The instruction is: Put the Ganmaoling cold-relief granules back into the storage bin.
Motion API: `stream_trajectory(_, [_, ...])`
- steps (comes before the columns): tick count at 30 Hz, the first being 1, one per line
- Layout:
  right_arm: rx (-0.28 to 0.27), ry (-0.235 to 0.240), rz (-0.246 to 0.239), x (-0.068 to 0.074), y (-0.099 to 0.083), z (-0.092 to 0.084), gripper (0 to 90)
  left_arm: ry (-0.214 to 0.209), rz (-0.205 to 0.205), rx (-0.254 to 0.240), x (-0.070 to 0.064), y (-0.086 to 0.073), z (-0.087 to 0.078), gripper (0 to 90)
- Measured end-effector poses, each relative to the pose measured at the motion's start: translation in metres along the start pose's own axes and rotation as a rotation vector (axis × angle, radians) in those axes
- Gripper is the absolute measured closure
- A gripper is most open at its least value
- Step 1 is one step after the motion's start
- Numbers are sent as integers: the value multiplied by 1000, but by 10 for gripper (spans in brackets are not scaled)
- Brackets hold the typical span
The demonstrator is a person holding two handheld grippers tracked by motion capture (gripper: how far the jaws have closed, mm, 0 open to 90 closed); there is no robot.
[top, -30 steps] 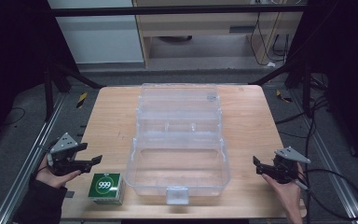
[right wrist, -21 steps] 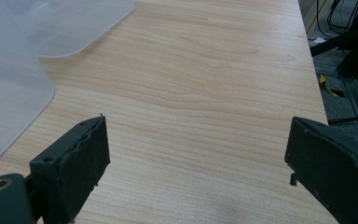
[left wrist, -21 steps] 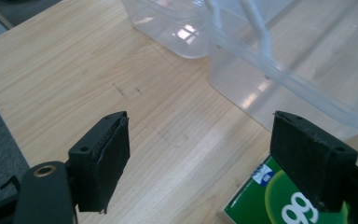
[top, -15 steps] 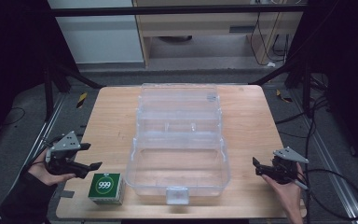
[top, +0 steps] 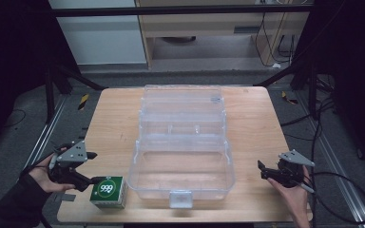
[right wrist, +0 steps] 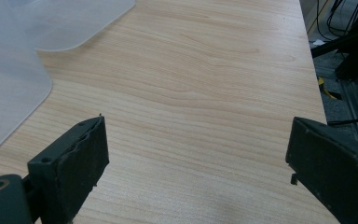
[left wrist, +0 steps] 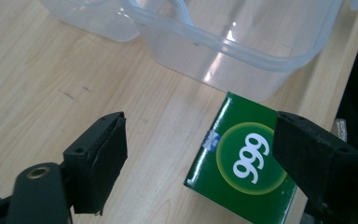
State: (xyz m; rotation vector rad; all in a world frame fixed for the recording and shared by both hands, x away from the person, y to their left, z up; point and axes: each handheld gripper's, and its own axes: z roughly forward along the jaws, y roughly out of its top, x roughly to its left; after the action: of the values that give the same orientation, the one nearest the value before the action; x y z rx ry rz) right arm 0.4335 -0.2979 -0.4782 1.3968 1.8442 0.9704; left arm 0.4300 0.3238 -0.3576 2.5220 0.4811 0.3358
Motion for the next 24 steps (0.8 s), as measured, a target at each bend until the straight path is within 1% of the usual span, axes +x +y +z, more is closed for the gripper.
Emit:
stream_trajectory(4, [0,1,-1,0,0,0,61,-20,31,28,-3,2,2,166])
stream_trajectory(6, [2,2,-2,0,0,0,60,-38,46,39,-5,3,3,159])
stream_trajectory(8, [5,3,-3,0,-1,0,59,-43,52,43,-6,3,4,157])
stream_trajectory(9, [6,4,-7,0,-1,1,58,-51,67,58,-7,5,5,154])
stream_trajectory(10, [6,4,-7,0,-1,1,58,-51,67,58,-7,5,5,153])
stream_trajectory(12, [9,5,-11,0,-1,1,55,-67,89,83,-8,6,7,148])
stream_trajectory(15, [13,5,-13,0,-1,2,52,-84,101,100,-9,6,10,133])
stream_trajectory(16, [13,6,-13,0,-1,2,51,-89,114,109,-10,7,11,127])
stream_trajectory(17, [15,8,-11,0,-1,2,49,-100,121,111,-11,7,12,123])
stream_trajectory(19, [17,8,-13,0,-2,2,49,-108,139,119,-12,8,13,104])
stream_trajectory(20, [18,9,-15,0,-2,2,48,-114,138,119,-14,8,14,95])
stream_trajectory(21, [20,8,-14,0,-2,2,48,-116,146,122,-14,9,15,94])
stream_trajectory(24, [22,13,-19,1,-2,3,47,-129,155,132,-15,9,18,91])
